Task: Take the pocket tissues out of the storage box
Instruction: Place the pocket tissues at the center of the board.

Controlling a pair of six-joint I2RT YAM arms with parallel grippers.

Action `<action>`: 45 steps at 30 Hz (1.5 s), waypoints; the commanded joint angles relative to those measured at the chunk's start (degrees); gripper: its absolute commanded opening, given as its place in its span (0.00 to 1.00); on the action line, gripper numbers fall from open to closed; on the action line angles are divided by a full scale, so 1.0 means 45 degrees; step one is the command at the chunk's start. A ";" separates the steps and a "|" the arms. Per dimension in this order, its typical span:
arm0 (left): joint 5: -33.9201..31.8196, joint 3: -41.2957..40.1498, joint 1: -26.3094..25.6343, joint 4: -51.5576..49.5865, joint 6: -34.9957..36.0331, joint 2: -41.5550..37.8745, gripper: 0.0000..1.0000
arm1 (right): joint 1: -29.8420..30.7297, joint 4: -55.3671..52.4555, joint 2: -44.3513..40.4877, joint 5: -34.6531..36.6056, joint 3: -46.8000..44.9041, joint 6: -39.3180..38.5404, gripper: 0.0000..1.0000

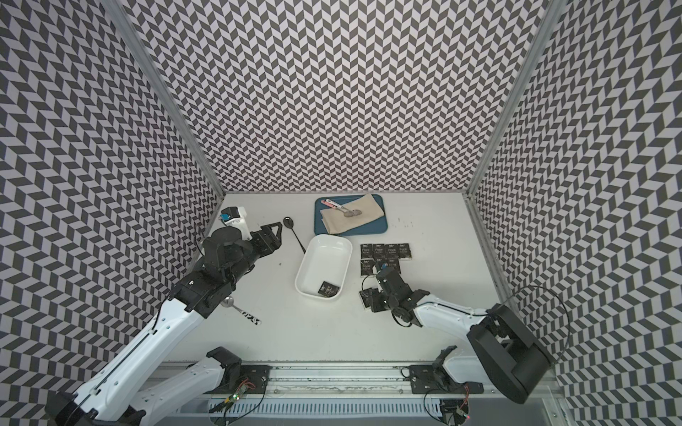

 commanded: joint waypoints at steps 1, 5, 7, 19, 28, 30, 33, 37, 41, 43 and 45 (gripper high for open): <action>-0.0022 -0.0150 -0.0054 0.0394 0.0019 -0.0095 0.74 | -0.0186 -0.0523 0.0471 0.1066 -0.0376 0.0658 0.16; 0.0084 -0.0174 -0.0048 0.0560 0.0017 -0.0184 0.75 | -0.0523 -0.0638 0.0074 0.1384 -0.0599 0.1442 0.15; 0.0126 -0.0174 -0.0049 0.0600 0.0002 -0.0200 0.75 | -0.0839 -0.0791 -0.0405 0.1422 -0.0688 0.1672 0.15; 0.0635 -0.0428 -0.0056 0.0943 -0.0213 -0.0776 0.75 | -0.3568 -0.1710 -0.0983 0.0972 -0.0685 0.1296 0.16; 0.0566 -0.0313 -0.0036 0.0766 -0.0095 -0.1176 0.75 | -0.4743 -0.1750 -0.0606 0.0633 -0.0571 0.1229 0.17; 0.0580 -0.0294 -0.0039 0.0766 -0.0066 -0.1173 0.75 | -0.4969 -0.1808 -0.0735 0.0358 -0.0532 0.1210 0.17; 0.0550 -0.0291 -0.0039 0.0795 -0.0056 -0.1171 0.75 | -0.5150 -0.1960 -0.0903 0.0376 -0.0494 0.1134 0.17; 0.0607 -0.0311 -0.0029 0.0901 -0.0074 -0.1103 0.75 | -0.5280 -0.2096 -0.0952 0.0316 -0.0418 0.1076 0.17; 0.0677 -0.0291 -0.0033 0.0998 -0.0095 -0.1002 0.75 | -0.5349 -0.2150 -0.0991 0.0456 -0.0396 0.1073 0.17; 0.0691 -0.0252 -0.0015 0.0982 -0.0042 -0.0957 0.75 | -0.5434 -0.2127 -0.1049 0.0609 -0.0424 0.1101 0.17; 0.0592 -0.0233 -0.0019 0.0906 0.0002 -0.0979 0.75 | -0.5599 -0.2157 -0.1148 0.0735 -0.0416 0.1114 0.17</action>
